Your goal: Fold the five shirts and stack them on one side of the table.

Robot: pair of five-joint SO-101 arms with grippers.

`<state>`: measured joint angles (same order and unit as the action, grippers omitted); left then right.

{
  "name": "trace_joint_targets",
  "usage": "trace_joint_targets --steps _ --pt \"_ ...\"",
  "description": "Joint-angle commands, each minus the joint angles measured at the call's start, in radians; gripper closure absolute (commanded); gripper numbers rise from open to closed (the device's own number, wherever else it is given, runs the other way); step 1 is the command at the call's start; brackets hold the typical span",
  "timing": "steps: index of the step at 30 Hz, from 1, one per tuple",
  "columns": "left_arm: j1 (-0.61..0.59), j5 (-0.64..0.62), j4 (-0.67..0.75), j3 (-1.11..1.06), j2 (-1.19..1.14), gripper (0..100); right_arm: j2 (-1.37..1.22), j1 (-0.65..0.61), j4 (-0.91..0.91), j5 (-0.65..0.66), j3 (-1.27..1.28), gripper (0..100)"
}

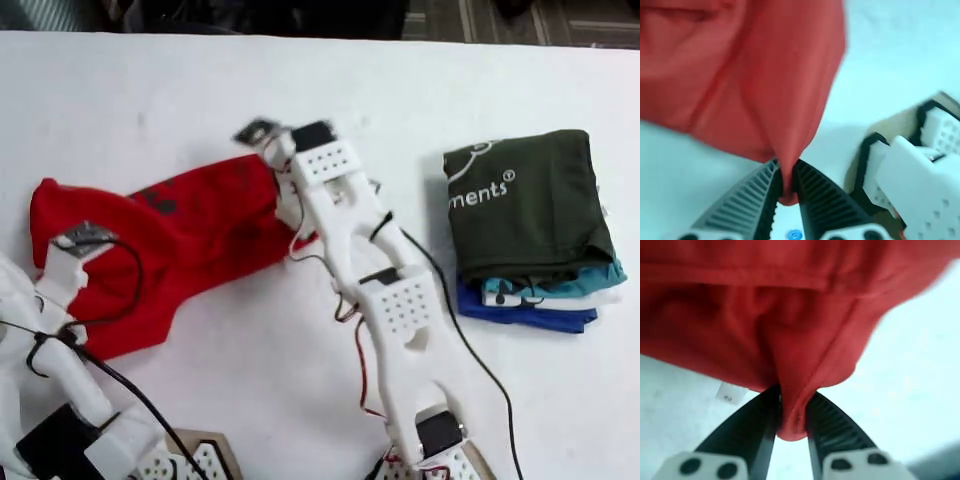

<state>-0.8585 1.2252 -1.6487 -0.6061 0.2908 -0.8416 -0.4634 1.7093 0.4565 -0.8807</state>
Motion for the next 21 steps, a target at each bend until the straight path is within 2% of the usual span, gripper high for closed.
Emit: trace_joint_targets --steps 1,7,13,21 --pt "0.005 -0.110 -0.011 0.143 0.041 98 0.211 0.045 0.012 0.005 -0.003 98.1" --pt "0.010 -0.302 -0.044 0.439 0.041 98 0.526 0.104 0.012 0.005 -0.003 98.1" --pt "0.010 -0.466 -0.043 0.772 0.041 98 0.773 0.102 0.010 0.005 -0.012 98.1" --pt "0.010 -0.594 -0.037 1.212 0.039 98 0.981 0.110 -0.044 -0.005 -0.014 98.1"
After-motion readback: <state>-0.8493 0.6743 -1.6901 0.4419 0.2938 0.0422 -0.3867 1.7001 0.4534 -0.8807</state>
